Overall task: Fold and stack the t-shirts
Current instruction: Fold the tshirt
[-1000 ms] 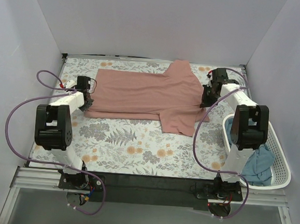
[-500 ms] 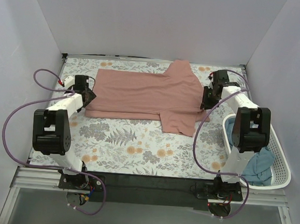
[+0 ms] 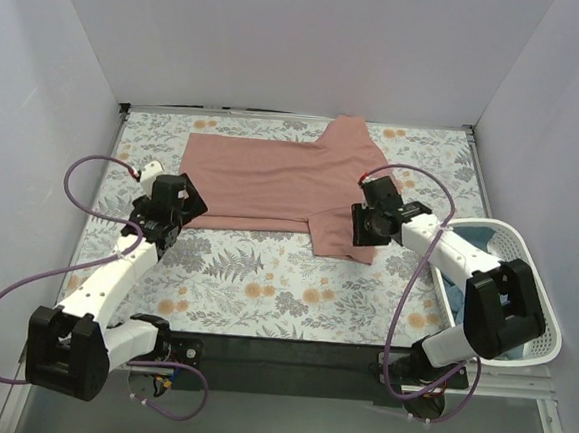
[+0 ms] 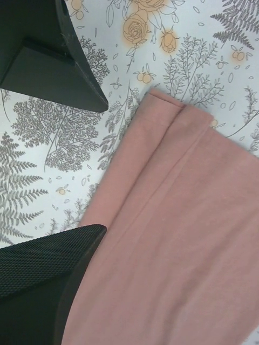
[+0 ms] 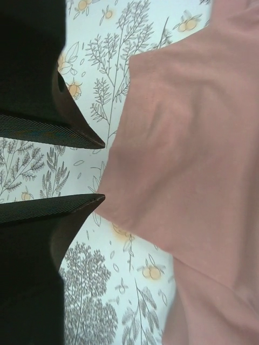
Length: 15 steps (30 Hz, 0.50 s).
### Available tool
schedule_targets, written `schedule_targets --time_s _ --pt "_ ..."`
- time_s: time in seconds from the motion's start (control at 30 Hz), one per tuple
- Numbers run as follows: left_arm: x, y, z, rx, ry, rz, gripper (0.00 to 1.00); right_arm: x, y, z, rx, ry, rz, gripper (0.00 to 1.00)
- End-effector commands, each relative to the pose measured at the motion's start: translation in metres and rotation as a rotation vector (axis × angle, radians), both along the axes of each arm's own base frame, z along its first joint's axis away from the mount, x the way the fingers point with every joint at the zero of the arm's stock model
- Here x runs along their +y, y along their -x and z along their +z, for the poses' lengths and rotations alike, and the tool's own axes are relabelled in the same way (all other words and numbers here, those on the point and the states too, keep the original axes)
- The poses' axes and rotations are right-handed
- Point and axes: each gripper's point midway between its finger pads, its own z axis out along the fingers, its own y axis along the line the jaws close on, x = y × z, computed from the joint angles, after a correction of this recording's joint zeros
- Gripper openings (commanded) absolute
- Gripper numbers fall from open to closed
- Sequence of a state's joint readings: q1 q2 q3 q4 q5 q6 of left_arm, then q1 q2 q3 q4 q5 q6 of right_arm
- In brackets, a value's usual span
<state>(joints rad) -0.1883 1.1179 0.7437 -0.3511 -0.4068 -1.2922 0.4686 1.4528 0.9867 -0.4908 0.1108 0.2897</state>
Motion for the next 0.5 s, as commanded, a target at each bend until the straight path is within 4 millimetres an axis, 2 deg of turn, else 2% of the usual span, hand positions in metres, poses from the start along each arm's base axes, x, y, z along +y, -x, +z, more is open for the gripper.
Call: schedule_targets --time_s 0.0,0.13,0.33,0.43,0.47 --pt "-0.003 0.018 -0.014 0.024 -0.045 -0.066 0.85 0.018 0.003 -0.016 -0.001 0.002 0.001 0.46" --pt "-0.021 0.022 -0.024 0.041 -0.024 -0.151 0.85 0.03 0.007 -0.032 0.01 0.048 0.022 0.46" --pt "-0.028 0.021 -0.04 0.081 -0.04 -0.182 0.86 0.037 0.007 -0.058 0.044 0.103 0.042 0.46" --pt "-0.027 0.019 -0.04 0.087 -0.047 -0.179 0.86 0.033 0.009 -0.072 0.068 0.142 0.041 0.4" --pt "-0.026 0.02 -0.041 0.09 -0.052 -0.175 0.86 0.032 0.011 -0.074 0.071 0.152 0.047 0.31"
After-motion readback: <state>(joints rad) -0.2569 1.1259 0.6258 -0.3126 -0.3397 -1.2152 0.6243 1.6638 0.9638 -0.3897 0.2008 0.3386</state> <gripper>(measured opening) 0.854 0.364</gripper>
